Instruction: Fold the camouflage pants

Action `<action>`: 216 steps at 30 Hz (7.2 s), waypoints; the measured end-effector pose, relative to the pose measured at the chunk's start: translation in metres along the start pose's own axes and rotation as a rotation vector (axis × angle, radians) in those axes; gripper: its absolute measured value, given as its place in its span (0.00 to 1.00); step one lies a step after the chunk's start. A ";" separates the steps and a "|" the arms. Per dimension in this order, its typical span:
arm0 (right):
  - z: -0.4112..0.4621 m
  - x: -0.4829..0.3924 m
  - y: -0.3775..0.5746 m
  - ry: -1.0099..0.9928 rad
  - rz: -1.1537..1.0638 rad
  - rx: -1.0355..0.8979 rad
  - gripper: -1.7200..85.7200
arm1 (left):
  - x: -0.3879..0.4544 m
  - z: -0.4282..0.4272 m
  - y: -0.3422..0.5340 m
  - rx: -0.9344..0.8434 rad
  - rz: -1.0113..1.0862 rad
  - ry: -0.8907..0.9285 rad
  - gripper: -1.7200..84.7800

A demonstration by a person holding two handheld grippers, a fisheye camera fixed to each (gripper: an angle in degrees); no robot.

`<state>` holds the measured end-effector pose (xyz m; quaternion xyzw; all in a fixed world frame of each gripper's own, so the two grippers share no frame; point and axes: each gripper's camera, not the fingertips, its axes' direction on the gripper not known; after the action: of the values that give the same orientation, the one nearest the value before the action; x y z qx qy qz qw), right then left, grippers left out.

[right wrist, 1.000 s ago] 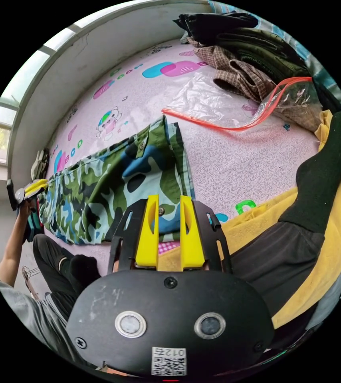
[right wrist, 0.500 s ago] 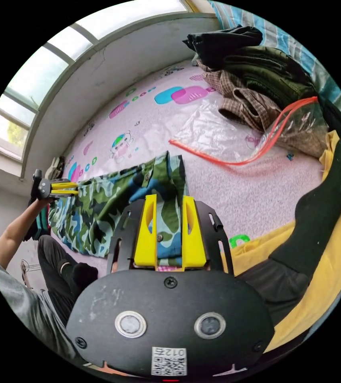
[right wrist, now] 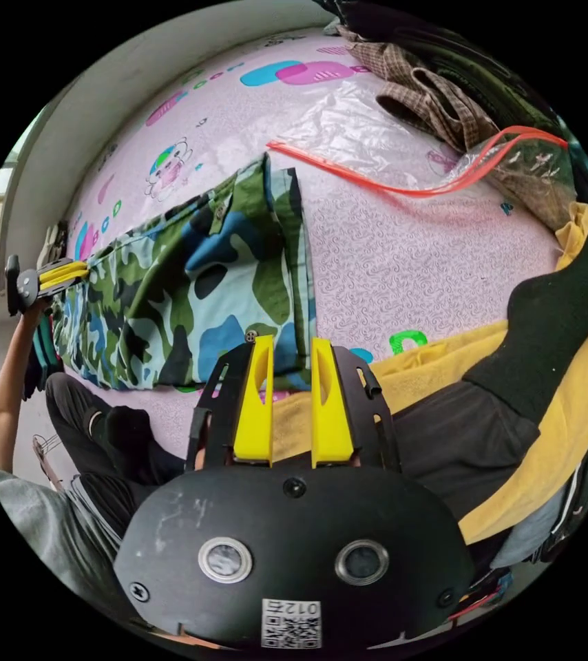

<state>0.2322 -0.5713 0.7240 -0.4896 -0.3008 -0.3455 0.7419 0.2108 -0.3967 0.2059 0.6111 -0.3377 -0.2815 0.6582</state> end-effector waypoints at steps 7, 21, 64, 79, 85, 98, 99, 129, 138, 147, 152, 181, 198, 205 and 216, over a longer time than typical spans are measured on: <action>-0.014 0.006 0.000 0.009 0.017 0.023 0.02 | 0.003 -0.020 0.000 0.017 0.000 -0.014 0.04; -0.034 0.017 0.003 0.011 0.025 0.000 0.01 | -0.025 -0.013 0.007 0.007 -0.069 0.116 0.04; 0.149 0.040 -0.104 -0.001 0.015 0.232 0.01 | -0.051 0.182 0.169 0.013 -0.176 0.082 0.05; 0.236 -0.049 -0.034 0.029 -0.319 0.391 0.01 | -0.099 0.200 0.464 0.270 -0.542 0.070 0.03; 0.322 -0.170 -0.036 -0.113 -0.589 0.277 0.04 | -0.089 0.255 0.693 0.211 -1.011 0.175 0.05; 0.458 -0.275 0.088 -0.038 -0.939 0.082 0.12 | -0.018 0.397 0.940 0.475 -1.555 0.525 0.13; 0.472 -0.278 0.105 0.010 -0.965 0.095 0.12 | -0.013 0.403 0.951 0.497 -1.597 0.516 0.13; 0.637 -0.225 0.005 -0.032 -0.977 -0.116 0.07 | 0.041 0.397 0.902 0.437 -1.521 0.126 0.08; 0.615 -0.205 -0.110 0.122 -0.966 0.157 0.11 | -0.018 0.320 0.675 0.255 -0.665 -0.240 0.13; 0.659 -0.209 -0.167 0.190 -1.047 0.098 0.12 | -0.103 0.338 0.508 -0.007 -0.228 -0.219 0.15; 0.678 -0.204 -0.180 0.220 -1.075 0.069 0.12 | -0.104 0.340 0.450 -0.068 -0.097 -0.216 0.12; 0.650 -0.145 -0.201 0.159 -1.026 0.090 0.01 | -0.149 0.206 0.368 -0.051 -0.147 -0.139 0.02; 0.693 -0.128 -0.211 0.174 -0.769 0.117 0.01 | -0.171 0.281 0.371 -0.143 -0.294 -0.036 0.03; 0.696 -0.137 -0.181 0.288 -0.771 0.193 0.02 | -0.147 0.264 0.412 -0.029 -0.480 -0.166 0.04; 0.668 -0.169 -0.056 0.077 -0.825 0.337 0.02 | -0.034 0.220 0.647 0.115 -1.144 -0.099 0.04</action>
<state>0.0170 0.0743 0.8469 -0.1875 -0.4951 -0.5768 0.6221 -0.0103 -0.4442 0.8513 0.7173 0.0016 -0.6022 0.3505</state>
